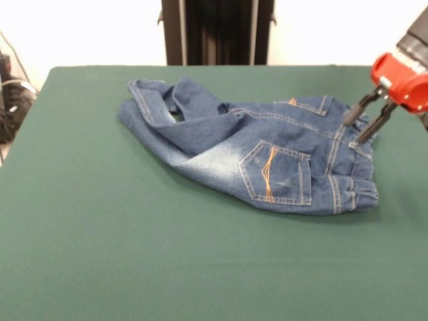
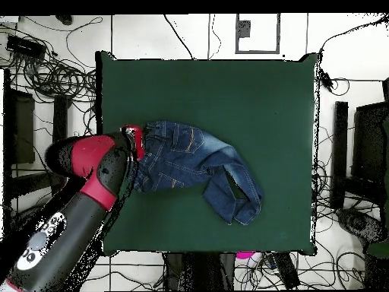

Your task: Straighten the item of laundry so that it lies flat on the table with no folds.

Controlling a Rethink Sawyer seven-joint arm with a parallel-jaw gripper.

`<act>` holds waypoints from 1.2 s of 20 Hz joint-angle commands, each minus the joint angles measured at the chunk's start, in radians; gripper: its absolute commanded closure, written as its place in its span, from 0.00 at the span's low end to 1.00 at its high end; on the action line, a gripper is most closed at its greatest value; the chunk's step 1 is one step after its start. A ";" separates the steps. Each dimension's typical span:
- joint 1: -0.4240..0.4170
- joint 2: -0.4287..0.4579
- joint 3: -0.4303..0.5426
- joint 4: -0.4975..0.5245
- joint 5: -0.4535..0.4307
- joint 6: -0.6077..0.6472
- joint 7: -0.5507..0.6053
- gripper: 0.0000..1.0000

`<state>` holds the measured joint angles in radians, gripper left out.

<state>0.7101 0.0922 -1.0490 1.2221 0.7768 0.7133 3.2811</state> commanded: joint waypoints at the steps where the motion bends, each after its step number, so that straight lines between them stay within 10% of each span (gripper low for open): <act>1: -0.050 -0.062 0.317 0.002 0.026 0.160 0.055 0.00; 24: -0.121 -0.136 0.435 0.106 -0.051 0.092 0.045 0.00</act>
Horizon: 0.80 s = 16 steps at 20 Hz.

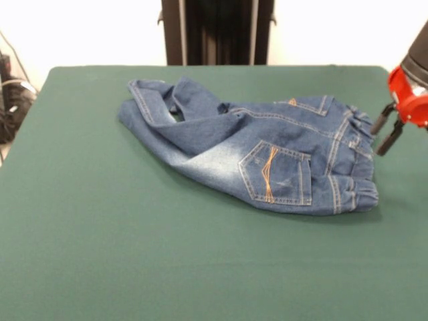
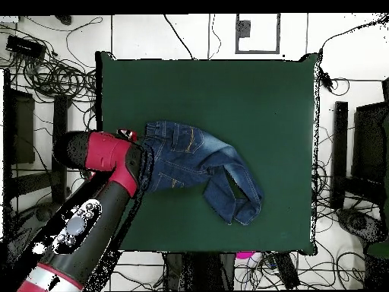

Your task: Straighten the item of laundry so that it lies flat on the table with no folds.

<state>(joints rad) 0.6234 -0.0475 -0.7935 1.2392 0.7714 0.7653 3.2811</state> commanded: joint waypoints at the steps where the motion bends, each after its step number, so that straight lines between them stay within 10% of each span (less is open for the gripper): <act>1: -0.035 0.006 0.174 0.090 -0.054 0.042 0.043 0.00; 16: -0.050 0.057 0.207 0.068 -0.101 -0.080 0.085 0.00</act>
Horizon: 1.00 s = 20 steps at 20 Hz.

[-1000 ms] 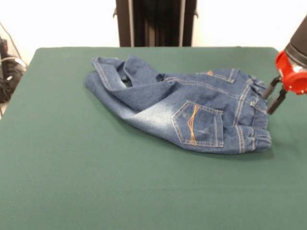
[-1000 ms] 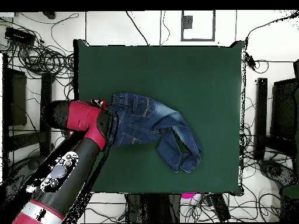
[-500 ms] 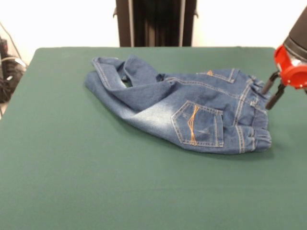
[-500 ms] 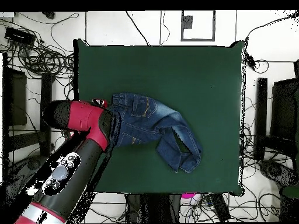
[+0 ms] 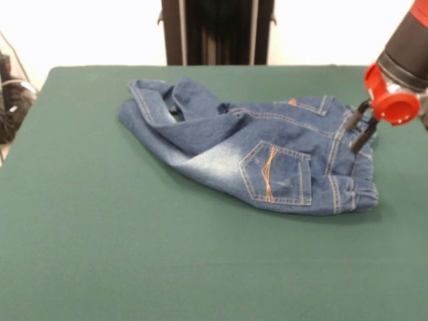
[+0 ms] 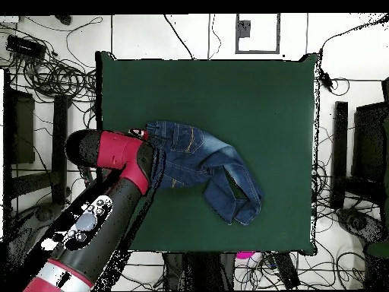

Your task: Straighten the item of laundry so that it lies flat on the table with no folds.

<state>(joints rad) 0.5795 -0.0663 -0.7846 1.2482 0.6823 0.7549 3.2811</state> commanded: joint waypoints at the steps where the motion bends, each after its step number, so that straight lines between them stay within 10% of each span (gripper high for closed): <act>1: -0.005 0.081 0.197 0.051 -0.012 -0.066 0.093 0.00; 20: 0.019 0.024 0.263 0.116 0.008 -0.029 0.118 0.00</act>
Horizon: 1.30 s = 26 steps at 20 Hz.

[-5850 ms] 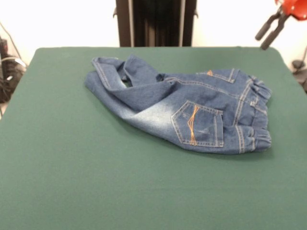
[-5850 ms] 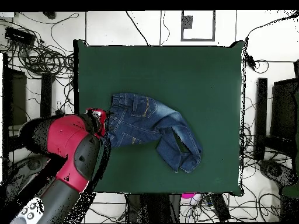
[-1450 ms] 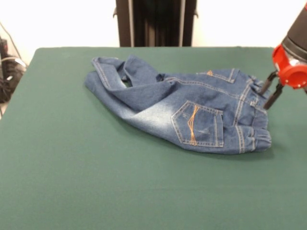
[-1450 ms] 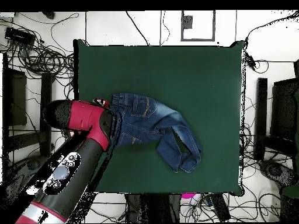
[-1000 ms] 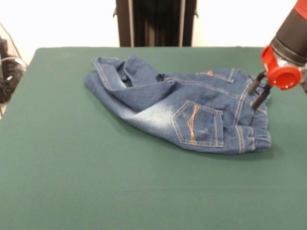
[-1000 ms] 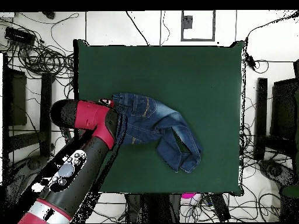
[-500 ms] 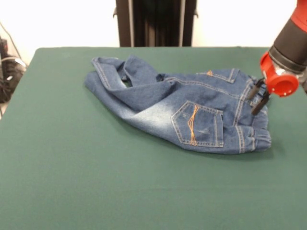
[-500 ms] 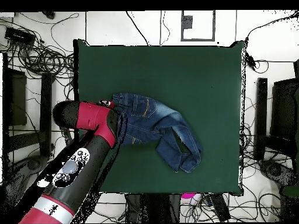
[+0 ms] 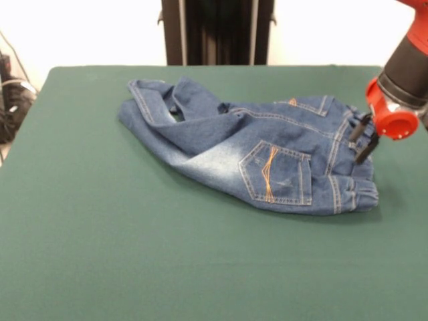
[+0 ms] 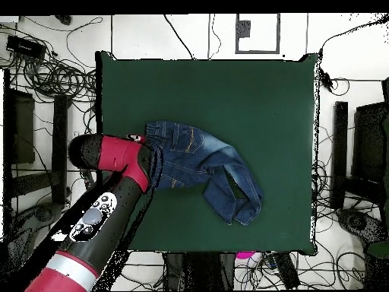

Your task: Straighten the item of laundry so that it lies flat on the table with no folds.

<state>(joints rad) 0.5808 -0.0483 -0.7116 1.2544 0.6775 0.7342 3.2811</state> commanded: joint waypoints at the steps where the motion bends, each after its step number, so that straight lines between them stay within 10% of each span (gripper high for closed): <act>1: 0.018 0.003 0.194 0.116 0.009 -0.009 0.113 0.00; 26: -0.017 0.013 0.208 0.132 -0.008 -0.209 0.088 0.00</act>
<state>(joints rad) 0.5739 -0.0622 -0.6718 1.3056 0.6671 0.6491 3.2811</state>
